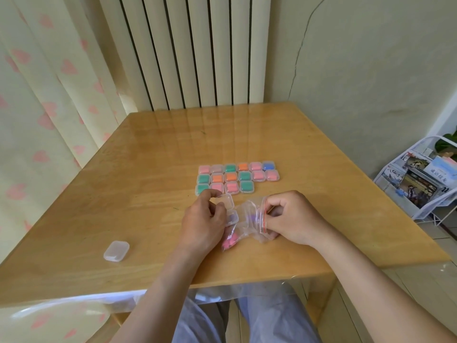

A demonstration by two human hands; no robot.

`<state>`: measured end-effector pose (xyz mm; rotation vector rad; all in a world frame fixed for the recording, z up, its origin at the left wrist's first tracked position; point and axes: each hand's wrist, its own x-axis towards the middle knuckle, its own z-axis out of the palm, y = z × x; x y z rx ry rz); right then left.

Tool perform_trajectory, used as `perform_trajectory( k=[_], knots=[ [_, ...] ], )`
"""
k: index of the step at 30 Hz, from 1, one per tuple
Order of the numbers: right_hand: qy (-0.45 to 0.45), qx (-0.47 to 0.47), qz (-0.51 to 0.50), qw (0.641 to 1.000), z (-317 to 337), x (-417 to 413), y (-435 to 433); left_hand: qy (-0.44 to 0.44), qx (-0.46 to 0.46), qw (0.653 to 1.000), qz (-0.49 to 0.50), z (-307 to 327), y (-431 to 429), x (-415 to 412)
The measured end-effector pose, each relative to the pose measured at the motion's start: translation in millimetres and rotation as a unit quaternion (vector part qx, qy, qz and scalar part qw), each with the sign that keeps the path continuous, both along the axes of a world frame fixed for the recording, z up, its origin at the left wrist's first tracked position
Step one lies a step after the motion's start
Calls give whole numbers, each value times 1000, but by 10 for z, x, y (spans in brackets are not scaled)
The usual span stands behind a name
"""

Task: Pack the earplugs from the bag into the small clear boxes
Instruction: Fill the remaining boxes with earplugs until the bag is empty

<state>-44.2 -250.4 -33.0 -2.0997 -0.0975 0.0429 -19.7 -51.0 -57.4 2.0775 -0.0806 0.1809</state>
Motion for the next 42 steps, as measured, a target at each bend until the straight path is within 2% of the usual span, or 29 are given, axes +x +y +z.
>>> perform_trajectory(
  k=[7, 11, 15, 19, 25, 29, 35, 42],
  knots=[
    [-21, 19, -31, 999, 16, -44, -106, 14, 1, 1000, 8, 37, -12, -16],
    [-36, 46, -53, 997, 86, -78, -174, 40, -103, 994, 16, 129, -17, -36],
    [-115, 56, -96, 987, 181, -106, -183, -1, -125, 992, 25, 223, -48, -72],
    [-192, 42, -87, 977, 234, -137, -59, -42, -126, 991, 12, 391, -156, -158],
    [-316, -26, -28, 948, 218, -185, 176, -5, -189, 982, -5, 530, -282, -310],
    [-375, -74, -25, 924, 157, -150, 213, 21, -220, 975, -26, 556, -289, -357],
    [-356, -103, -29, 929, 116, -129, 224, 72, -270, 959, -53, 550, -258, -388],
    [-309, -101, -13, 945, 132, -140, 240, 77, -257, 961, -65, 517, -196, -353]
  ],
)
